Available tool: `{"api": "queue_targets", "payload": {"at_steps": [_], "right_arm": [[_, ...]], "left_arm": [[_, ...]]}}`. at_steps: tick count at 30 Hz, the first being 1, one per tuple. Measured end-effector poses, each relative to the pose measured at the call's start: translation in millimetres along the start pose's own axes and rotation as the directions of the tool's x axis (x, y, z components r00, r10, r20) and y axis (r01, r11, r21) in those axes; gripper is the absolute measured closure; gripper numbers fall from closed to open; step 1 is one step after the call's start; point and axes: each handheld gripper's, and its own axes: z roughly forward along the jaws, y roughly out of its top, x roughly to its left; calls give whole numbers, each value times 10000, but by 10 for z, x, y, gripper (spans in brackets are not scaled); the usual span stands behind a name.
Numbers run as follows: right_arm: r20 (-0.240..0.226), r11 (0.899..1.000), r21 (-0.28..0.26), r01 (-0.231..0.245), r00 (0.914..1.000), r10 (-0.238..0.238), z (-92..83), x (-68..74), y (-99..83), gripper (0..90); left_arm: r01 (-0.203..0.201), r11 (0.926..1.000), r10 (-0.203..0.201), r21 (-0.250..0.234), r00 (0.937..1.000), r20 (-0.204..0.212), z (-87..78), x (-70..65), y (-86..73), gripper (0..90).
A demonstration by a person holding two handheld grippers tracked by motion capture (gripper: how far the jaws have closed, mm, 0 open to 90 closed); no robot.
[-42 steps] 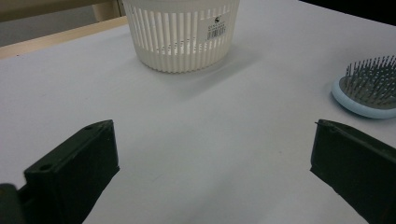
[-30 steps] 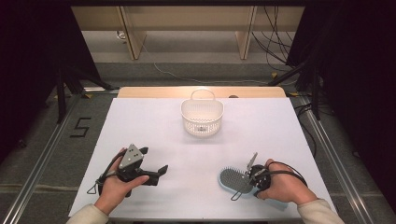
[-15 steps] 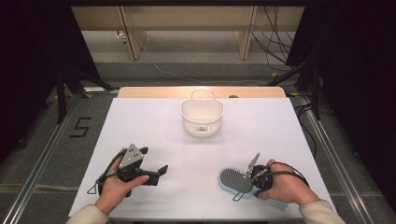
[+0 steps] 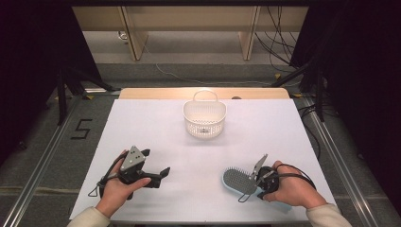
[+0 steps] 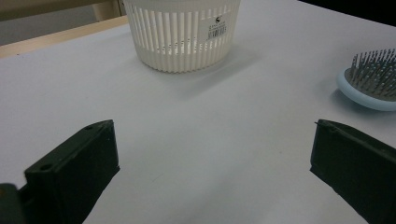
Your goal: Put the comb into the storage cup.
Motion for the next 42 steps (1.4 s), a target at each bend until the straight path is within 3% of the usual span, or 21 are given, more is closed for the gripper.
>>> {"api": "queue_targets", "payload": {"at_steps": [8,17,23,24,33,42], "right_arm": [[8,9982,-541,-257,9997,258,-75,-12,-22,706],[46,9866,-1483,-680,9976,694,-166,-22,-83,705],[201,9732,-2135,-858,9955,921,-188,-30,-125,705],[250,9643,-2456,-988,9938,1081,-196,-30,-143,705],[280,9489,-2947,-1124,9916,1261,-187,-28,-184,705],[443,9200,-3722,-1223,9878,1492,-153,-39,-199,705]], "left_arm": [[7,10000,-7,-5,10000,-23,-2,1,0,3],[-23,10000,23,10,10000,-34,-5,3,0,4],[-21,10000,21,2,10000,-46,-8,3,-1,3],[-10,10000,10,-6,10000,-59,-9,1,-1,4],[-25,10000,25,-4,10000,-42,-9,3,-1,3],[-14,10000,14,-21,10000,-95,-20,18,-4,4]]}}
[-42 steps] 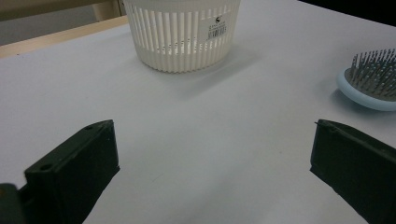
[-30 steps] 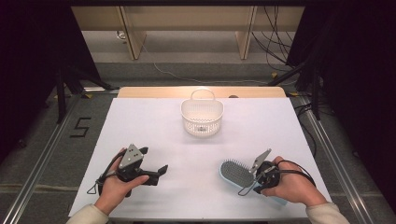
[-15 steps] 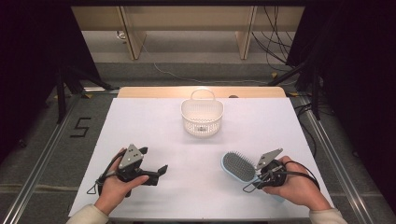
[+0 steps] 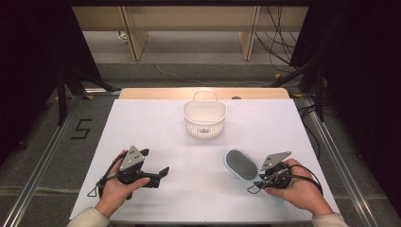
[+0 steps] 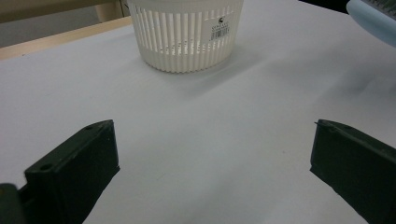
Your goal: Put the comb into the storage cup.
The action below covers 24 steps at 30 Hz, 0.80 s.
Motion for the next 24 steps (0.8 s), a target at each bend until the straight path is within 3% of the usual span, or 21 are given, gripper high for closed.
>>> {"api": "queue_targets", "payload": {"at_steps": [24], "right_arm": [[188,9941,-1025,-364,9991,385,33,35,24,704]], "left_arm": [[5,10000,-6,-55,10000,-16,-10,5,2,5]]}}
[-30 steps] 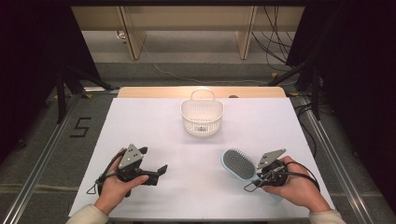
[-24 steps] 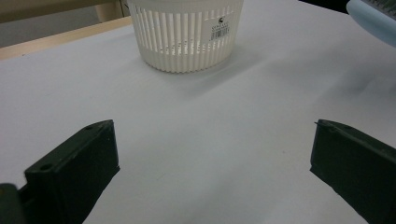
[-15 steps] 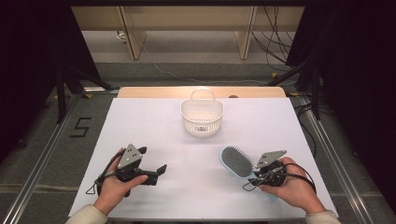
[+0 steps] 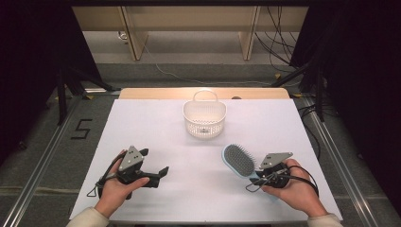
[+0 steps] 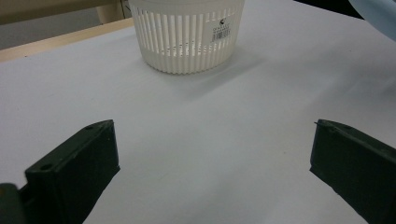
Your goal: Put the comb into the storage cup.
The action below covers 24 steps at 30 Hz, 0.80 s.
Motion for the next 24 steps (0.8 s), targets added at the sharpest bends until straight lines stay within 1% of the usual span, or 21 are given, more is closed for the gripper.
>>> {"api": "queue_targets", "payload": {"at_steps": [6,10,17,24], "right_arm": [[75,9993,-363,-40,10000,42,5,-2,-2,704],[202,9977,-649,-207,9996,220,0,-5,-7,704],[359,9947,-982,-298,9988,335,-16,-12,-7,704],[551,9871,-1516,-507,9967,596,-27,-17,-2,704]], "left_arm": [[0,10000,0,-18,10000,-37,-2,3,0,5],[1,10000,-2,-26,10000,-48,-3,4,1,5],[-9,10000,9,-26,10000,-53,-3,6,2,5],[-11,10000,11,-34,10000,-54,-3,5,4,4]]}}
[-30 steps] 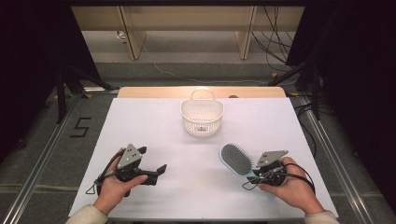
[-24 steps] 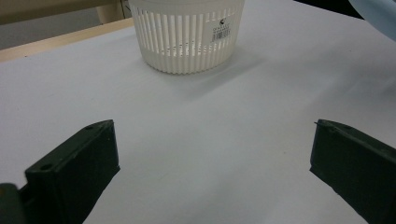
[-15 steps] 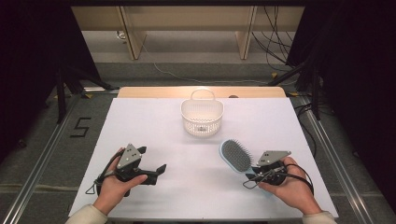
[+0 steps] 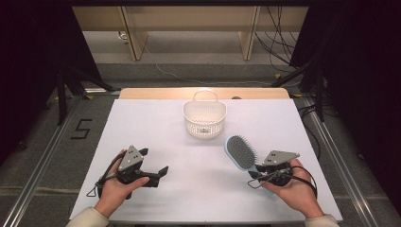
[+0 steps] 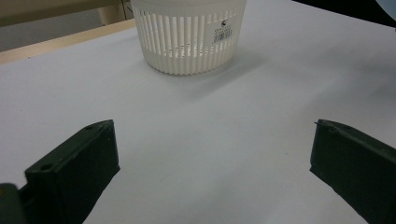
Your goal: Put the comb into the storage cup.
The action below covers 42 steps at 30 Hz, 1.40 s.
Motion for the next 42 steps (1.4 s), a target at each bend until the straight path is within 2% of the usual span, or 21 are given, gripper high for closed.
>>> {"api": "queue_targets", "payload": {"at_steps": [10,22,42], "right_arm": [[295,9951,-939,-317,9990,346,-29,-6,9,704],[504,9860,-1577,-539,9968,626,-59,-18,15,705],[671,9764,-1987,-848,9927,999,-67,-41,12,704]], "left_arm": [[-22,10000,22,19,10000,15,6,-1,-1,5],[-11,10000,11,24,10000,12,7,0,-1,5],[-3,10000,3,13,10000,6,5,5,-2,5]]}}
